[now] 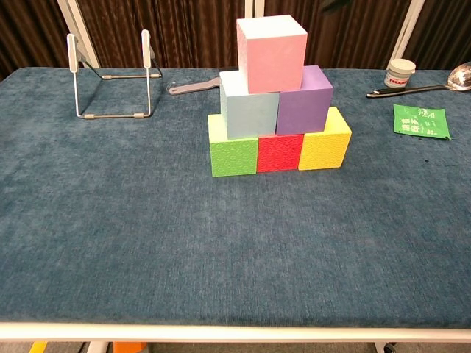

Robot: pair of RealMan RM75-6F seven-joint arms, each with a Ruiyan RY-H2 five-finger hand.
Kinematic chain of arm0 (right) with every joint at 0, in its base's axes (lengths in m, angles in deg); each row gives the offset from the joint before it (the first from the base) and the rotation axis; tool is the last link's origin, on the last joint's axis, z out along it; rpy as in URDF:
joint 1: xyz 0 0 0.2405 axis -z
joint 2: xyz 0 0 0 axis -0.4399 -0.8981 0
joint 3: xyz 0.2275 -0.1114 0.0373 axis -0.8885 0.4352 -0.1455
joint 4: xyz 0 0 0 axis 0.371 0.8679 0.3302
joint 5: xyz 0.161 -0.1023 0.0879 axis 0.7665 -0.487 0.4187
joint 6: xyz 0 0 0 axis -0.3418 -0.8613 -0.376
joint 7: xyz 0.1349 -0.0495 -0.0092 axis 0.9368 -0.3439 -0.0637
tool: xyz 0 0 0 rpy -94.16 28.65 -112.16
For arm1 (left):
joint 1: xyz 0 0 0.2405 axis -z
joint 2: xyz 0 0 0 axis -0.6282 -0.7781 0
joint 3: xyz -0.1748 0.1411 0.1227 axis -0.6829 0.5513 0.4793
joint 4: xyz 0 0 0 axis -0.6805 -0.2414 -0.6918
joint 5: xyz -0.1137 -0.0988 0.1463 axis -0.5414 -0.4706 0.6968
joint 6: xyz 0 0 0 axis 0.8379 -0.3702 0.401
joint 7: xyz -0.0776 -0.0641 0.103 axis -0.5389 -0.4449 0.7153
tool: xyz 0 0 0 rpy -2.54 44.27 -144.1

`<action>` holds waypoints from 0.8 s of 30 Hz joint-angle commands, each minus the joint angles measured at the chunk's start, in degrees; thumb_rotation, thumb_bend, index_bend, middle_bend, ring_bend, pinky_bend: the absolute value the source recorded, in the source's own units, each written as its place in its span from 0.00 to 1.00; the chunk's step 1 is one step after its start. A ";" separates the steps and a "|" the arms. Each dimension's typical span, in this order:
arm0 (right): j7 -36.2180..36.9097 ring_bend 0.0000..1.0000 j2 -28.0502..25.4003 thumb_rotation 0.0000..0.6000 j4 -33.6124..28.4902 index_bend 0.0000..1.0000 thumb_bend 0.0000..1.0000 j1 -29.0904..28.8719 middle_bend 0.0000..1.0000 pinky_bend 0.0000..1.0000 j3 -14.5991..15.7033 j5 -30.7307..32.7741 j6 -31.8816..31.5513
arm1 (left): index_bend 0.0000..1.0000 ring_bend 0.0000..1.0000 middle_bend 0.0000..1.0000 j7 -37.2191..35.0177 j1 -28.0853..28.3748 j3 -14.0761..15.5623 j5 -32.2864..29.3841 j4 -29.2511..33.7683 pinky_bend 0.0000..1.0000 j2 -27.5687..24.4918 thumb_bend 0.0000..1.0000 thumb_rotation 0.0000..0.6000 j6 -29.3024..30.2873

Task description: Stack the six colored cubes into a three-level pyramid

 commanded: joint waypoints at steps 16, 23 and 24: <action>-18.48 0.00 7.90 1.00 -0.22 0.00 0.00 41.82 0.00 0.00 13.46 8.33 -46.47 | 0.11 0.00 0.06 4.26 -6.89 5.19 7.44 8.94 0.05 -6.09 0.06 1.00 11.05; -18.97 0.00 14.31 1.00 6.45 0.00 0.00 48.80 0.00 0.00 14.68 3.86 -54.37 | 0.11 0.00 0.06 6.57 -9.80 7.08 11.07 9.33 0.05 -5.93 0.06 1.00 16.44; -18.66 0.00 14.87 1.00 7.02 0.00 0.00 49.41 0.00 0.00 14.78 3.25 -54.90 | 0.10 0.00 0.06 6.83 -10.11 7.26 11.26 9.35 0.05 -5.71 0.06 1.00 16.87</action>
